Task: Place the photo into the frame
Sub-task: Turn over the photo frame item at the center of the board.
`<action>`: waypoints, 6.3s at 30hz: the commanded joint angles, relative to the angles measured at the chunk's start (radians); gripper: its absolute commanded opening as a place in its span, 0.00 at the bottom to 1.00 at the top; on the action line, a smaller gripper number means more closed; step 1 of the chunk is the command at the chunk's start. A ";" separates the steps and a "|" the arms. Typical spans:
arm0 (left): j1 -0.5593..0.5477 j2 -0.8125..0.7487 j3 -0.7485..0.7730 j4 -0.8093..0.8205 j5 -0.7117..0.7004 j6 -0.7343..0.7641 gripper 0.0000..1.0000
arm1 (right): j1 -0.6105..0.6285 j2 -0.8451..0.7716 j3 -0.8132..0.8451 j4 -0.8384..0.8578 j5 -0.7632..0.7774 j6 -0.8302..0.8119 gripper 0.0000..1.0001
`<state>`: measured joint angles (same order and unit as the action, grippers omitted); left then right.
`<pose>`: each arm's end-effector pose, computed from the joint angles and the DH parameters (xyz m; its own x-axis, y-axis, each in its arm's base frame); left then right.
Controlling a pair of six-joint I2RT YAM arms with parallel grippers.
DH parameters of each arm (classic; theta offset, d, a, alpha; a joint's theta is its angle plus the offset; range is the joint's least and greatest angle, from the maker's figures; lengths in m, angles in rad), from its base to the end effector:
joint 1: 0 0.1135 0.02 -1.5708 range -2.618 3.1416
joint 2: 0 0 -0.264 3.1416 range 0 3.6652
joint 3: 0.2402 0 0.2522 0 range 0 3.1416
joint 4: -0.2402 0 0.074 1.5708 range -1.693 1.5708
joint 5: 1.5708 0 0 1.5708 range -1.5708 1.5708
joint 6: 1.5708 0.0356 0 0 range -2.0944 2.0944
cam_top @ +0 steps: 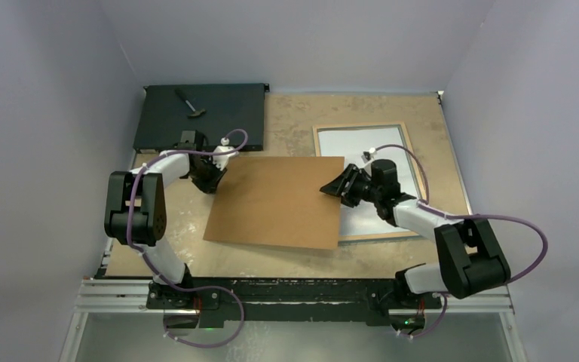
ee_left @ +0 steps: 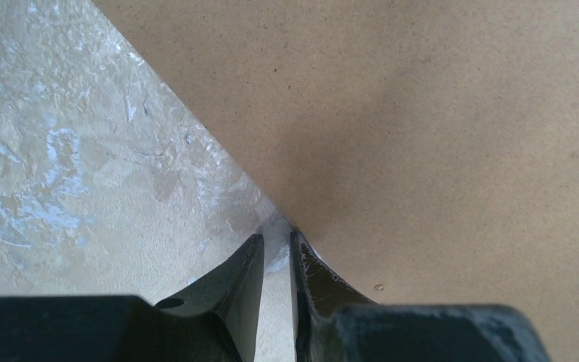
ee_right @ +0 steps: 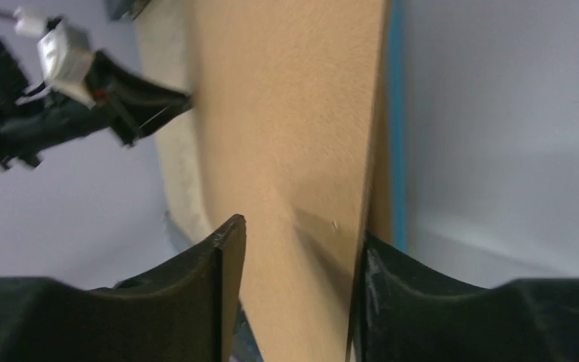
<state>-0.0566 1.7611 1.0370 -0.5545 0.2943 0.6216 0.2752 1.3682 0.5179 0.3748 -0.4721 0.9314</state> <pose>0.3232 -0.0287 0.1519 -0.6971 0.5977 -0.3959 0.6686 0.7414 -0.0581 0.2531 0.0883 0.1792 -0.7693 0.5254 -0.3635 -0.0231 0.5457 0.8377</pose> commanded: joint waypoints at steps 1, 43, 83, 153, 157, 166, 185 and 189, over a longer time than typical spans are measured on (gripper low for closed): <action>-0.038 0.114 -0.081 0.011 0.066 0.000 0.18 | 0.090 -0.002 0.071 0.124 -0.123 0.066 0.44; -0.051 -0.957 0.000 -0.123 0.327 0.678 0.90 | 0.170 -0.024 0.712 -0.120 0.110 0.583 0.00; -0.123 -0.734 0.134 0.338 0.254 0.429 0.00 | 0.240 0.075 0.722 -0.074 -0.054 0.451 0.73; -0.324 -0.244 1.010 -0.093 0.322 -0.507 0.00 | 0.087 0.170 0.156 0.944 -0.139 0.004 0.99; -0.324 -0.261 0.958 -0.085 0.308 -0.508 0.00 | 0.170 0.233 0.091 1.062 -0.050 0.041 0.99; -0.300 -0.233 1.047 -0.055 0.353 -0.660 0.00 | 0.182 0.408 0.102 1.403 -0.001 0.155 0.99; -0.121 -0.236 0.998 0.187 0.524 -1.085 0.00 | 0.182 0.445 0.287 1.727 0.072 0.253 0.99; -0.115 -0.242 0.976 0.203 0.533 -1.097 0.00 | 0.182 0.420 0.380 1.727 0.029 0.298 0.99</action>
<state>-0.1825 1.5593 2.0174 -0.4671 0.7830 -0.3931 0.4587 1.8553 0.7948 1.5093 -0.4316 1.1862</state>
